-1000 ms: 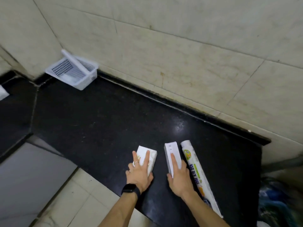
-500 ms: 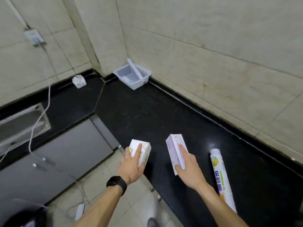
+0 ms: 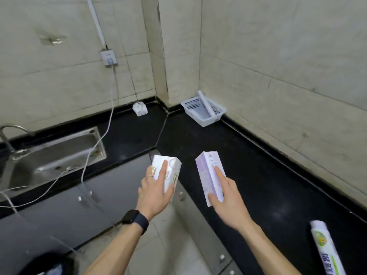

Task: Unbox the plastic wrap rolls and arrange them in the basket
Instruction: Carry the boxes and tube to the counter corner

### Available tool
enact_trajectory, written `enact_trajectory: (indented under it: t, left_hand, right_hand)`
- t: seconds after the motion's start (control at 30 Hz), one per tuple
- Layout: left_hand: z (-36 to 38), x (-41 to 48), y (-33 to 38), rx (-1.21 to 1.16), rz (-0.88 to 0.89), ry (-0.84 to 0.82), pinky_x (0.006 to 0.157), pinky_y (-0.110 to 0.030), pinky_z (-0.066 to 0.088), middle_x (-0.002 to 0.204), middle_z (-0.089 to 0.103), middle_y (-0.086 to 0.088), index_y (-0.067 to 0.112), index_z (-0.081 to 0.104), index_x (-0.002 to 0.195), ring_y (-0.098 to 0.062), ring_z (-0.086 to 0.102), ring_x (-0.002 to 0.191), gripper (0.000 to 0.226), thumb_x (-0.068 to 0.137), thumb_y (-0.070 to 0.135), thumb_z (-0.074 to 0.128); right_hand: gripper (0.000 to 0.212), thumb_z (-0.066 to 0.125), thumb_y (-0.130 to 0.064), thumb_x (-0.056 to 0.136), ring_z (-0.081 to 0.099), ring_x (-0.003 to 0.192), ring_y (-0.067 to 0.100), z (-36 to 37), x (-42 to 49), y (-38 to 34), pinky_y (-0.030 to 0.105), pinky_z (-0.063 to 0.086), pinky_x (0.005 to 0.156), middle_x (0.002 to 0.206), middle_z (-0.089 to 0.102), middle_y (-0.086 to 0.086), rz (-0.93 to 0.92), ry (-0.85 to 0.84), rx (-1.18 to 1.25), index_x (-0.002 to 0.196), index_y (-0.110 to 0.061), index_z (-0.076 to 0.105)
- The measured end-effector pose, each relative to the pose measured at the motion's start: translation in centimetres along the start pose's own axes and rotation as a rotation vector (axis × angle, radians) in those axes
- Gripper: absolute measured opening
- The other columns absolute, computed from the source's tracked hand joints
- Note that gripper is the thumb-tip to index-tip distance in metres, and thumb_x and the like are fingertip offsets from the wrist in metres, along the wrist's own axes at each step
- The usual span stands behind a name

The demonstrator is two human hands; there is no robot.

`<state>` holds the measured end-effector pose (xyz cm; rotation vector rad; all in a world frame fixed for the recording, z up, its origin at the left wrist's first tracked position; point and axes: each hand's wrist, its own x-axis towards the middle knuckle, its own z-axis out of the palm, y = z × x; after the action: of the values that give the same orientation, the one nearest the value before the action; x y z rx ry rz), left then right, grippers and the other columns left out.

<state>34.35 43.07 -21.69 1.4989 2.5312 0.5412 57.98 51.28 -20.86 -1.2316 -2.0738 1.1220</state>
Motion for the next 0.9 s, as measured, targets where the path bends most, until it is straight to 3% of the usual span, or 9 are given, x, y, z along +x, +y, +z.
enact_trajectory:
  t: [0.13, 0.43, 0.9]
  left_hand:
    - [-2.6, 2.9, -4.9, 0.006, -0.015, 0.026, 0.090, -0.051, 0.045, 0.156, 0.015, -0.013, 0.046, 0.001, 0.152, -0.041, 0.043, 0.118, 0.076, 0.090, 0.058, 0.043]
    - [-4.1, 10.1, -10.7, -0.081, -0.009, 0.049, 0.095, -0.054, 0.042, 0.156, 0.004, -0.005, 0.050, -0.004, 0.150, -0.042, 0.034, 0.126, 0.077, 0.091, 0.053, 0.045]
    - [-4.6, 30.6, -12.6, -0.007, -0.022, 0.044, 0.100, -0.055, 0.039, 0.159, 0.004, -0.013, 0.049, -0.003, 0.151, -0.041, 0.031, 0.131, 0.078, 0.091, 0.056, 0.047]
  right_hand:
    - [0.080, 0.053, -0.039, 0.085, 0.049, 0.121, 0.004, 3.8, 2.5, -3.6, 0.028, 0.048, 0.096, 0.142, 0.036, -0.010, -0.055, 0.014, 0.026, 0.149, -0.062, 0.010]
    - [0.080, 0.055, -0.032, 0.090, 0.027, 0.116, -0.029, 8.1, 10.5, -8.3, 0.009, 0.037, 0.082, 0.145, 0.032, -0.013, -0.115, 0.053, -0.036, 0.150, -0.058, 0.009]
    - [0.080, 0.057, -0.031, 0.095, 0.032, 0.113, -0.029, 9.3, 29.2, -9.0, 0.006, 0.041, 0.071, 0.145, 0.029, -0.014, -0.144, 0.135, -0.005, 0.151, -0.056, 0.007]
